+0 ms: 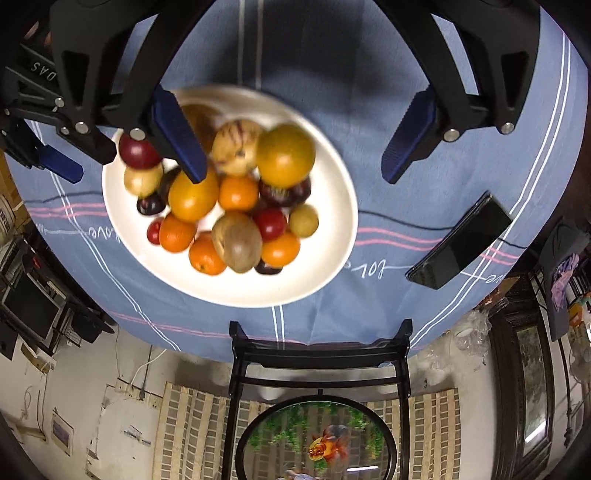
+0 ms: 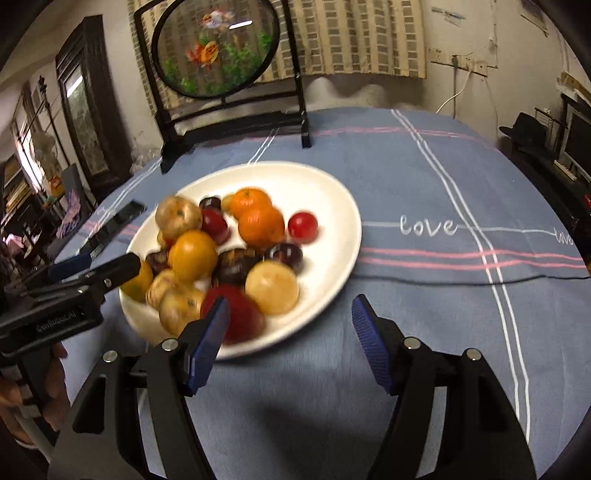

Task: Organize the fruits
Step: 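Withdraw both open tools away from the full plate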

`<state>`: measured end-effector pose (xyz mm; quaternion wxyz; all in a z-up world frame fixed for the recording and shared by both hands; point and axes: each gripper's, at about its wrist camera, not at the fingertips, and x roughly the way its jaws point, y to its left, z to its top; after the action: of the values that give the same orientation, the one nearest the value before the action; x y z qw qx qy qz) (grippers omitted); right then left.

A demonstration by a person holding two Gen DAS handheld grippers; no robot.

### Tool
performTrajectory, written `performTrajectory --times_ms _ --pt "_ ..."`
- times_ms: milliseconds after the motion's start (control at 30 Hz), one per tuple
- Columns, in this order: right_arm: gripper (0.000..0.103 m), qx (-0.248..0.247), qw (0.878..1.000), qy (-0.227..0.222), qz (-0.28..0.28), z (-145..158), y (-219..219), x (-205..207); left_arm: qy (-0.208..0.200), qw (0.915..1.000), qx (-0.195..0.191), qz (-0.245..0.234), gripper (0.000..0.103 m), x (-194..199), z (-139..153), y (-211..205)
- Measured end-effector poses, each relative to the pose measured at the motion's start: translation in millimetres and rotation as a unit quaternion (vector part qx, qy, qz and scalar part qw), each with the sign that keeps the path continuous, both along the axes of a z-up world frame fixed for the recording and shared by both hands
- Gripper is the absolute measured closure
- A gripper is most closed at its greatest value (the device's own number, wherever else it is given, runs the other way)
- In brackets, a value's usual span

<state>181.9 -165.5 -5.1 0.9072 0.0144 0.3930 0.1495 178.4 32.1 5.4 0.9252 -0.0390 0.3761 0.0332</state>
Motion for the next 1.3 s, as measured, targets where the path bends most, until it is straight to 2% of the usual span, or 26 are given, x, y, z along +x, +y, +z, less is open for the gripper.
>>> performTrajectory --times_ms 233,467,700,1000,1300 --pt "0.034 0.006 1.0 -0.004 0.006 -1 -6 -11 0.0 0.9999 0.014 -0.007 0.005 -19 -7 -5" --pt "0.034 -0.01 1.0 -0.001 0.025 -7 0 -19 0.007 0.9998 0.008 -0.014 0.005 -19 -14 -6" --pt "0.034 -0.021 0.999 -0.003 0.03 -9 4 -22 0.01 0.9996 -0.016 -0.023 0.005 -20 -16 -4" --pt "0.034 -0.023 0.999 -0.004 0.028 -11 3 -23 0.012 0.9995 -0.008 -0.029 0.002 -25 -19 -10" --pt "0.034 -0.023 0.999 0.001 0.027 -13 2 -26 0.036 0.9987 0.004 -0.036 0.002 -22 -26 -14"
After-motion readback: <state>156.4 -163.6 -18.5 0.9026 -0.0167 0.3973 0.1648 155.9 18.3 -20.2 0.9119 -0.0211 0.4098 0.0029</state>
